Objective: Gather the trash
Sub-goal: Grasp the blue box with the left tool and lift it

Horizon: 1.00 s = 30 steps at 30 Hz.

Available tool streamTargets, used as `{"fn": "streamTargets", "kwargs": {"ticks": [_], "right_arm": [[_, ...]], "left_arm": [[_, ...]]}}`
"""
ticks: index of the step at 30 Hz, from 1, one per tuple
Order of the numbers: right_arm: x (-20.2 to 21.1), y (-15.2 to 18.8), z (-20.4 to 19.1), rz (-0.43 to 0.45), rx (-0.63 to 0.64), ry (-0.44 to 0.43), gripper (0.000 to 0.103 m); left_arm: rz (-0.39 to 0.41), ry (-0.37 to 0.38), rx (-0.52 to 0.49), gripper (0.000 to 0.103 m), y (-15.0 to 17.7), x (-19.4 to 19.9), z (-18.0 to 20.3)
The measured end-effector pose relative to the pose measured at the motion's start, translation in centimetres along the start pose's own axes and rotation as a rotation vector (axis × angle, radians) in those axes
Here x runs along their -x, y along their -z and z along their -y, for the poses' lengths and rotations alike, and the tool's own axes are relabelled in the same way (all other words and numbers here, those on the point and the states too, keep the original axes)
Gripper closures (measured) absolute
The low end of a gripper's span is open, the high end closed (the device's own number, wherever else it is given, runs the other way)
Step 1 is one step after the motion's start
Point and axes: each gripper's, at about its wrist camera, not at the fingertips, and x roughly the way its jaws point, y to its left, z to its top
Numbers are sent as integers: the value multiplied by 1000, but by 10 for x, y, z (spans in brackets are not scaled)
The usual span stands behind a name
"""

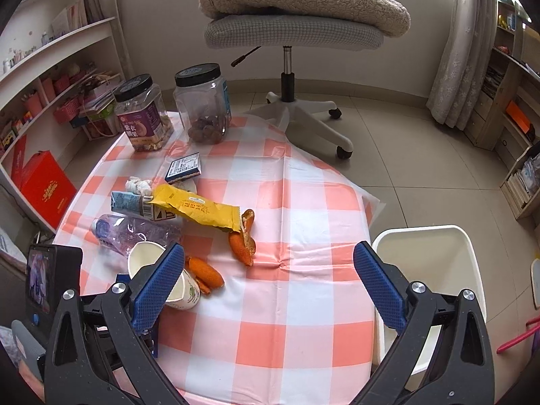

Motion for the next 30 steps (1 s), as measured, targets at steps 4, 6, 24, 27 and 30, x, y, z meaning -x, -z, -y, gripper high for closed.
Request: {"fn": "streamTargets", "kwargs": {"ticks": [4, 6, 24, 27, 30], "right_arm": [[-18, 6, -27, -55, 94, -49, 7], [-25, 10, -43, -69, 151, -68, 7], [-61, 56, -132, -155, 532, -108, 7], [-55, 57, -133, -136, 556, -107, 7], [-43, 55, -130, -141, 552, -152, 7]], "left_arm": [[85, 27, 27, 47, 6, 36, -21], [121, 38, 56, 47, 7, 53, -35], [258, 75, 192, 46, -7, 103, -108], [264, 83, 203, 46, -6, 106, -113], [272, 89, 208, 46, -5, 110, -116]]}}
